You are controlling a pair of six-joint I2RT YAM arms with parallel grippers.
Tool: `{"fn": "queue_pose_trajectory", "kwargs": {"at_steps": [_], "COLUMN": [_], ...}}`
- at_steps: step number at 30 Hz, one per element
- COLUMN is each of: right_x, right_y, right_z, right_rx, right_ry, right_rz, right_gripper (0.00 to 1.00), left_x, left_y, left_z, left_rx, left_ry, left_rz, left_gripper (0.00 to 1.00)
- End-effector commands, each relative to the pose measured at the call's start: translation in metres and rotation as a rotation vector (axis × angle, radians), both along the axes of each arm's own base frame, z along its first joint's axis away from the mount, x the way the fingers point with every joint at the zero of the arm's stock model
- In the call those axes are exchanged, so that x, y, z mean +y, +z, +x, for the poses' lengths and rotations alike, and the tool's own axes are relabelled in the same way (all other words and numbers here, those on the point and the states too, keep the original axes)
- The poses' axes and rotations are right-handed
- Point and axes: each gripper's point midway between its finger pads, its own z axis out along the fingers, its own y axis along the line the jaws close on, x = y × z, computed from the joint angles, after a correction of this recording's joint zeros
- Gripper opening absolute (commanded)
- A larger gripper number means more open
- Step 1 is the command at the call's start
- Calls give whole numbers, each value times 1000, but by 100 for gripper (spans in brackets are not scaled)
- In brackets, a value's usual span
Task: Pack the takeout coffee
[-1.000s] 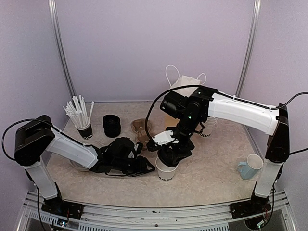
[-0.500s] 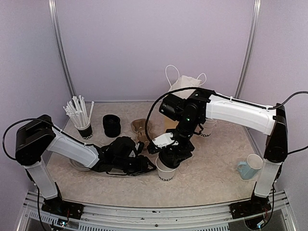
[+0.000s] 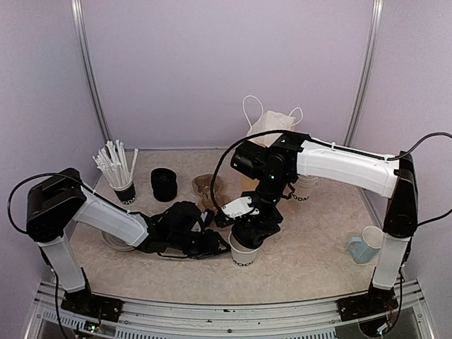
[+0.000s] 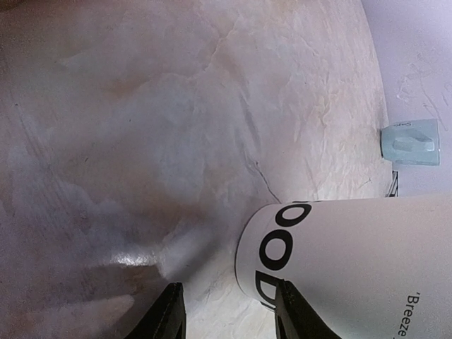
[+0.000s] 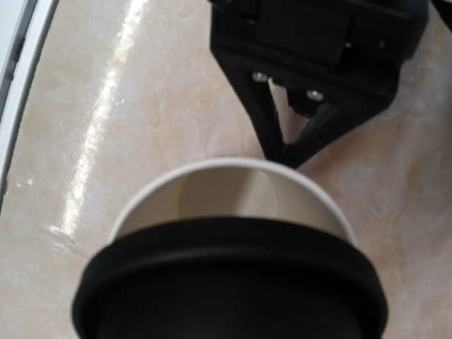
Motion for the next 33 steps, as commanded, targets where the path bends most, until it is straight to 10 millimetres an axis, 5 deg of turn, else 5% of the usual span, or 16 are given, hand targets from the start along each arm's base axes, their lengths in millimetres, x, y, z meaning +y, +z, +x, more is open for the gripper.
{"fn": "queue_pose_trajectory", "kwargs": {"at_steps": [1, 15, 23, 33], "right_x": [8, 14, -1, -25], "right_y": [-4, 9, 37, 54], "right_z": [-11, -14, 13, 54], "right_rx": [37, 19, -22, 359], "right_ry": [17, 21, -79, -454], "right_rz": [-9, 24, 105, 432], "right_gripper": [74, 84, 85, 65], "left_x": [-12, -4, 34, 39], "left_y": [6, 3, 2, 109], "left_z": [2, 6, 1, 21], "left_rx": [-23, -36, -23, -242], "left_ry": [-23, 2, 77, 176], "left_rz": [-25, 17, 156, -66], "left_gripper": [43, 43, 47, 52]}}
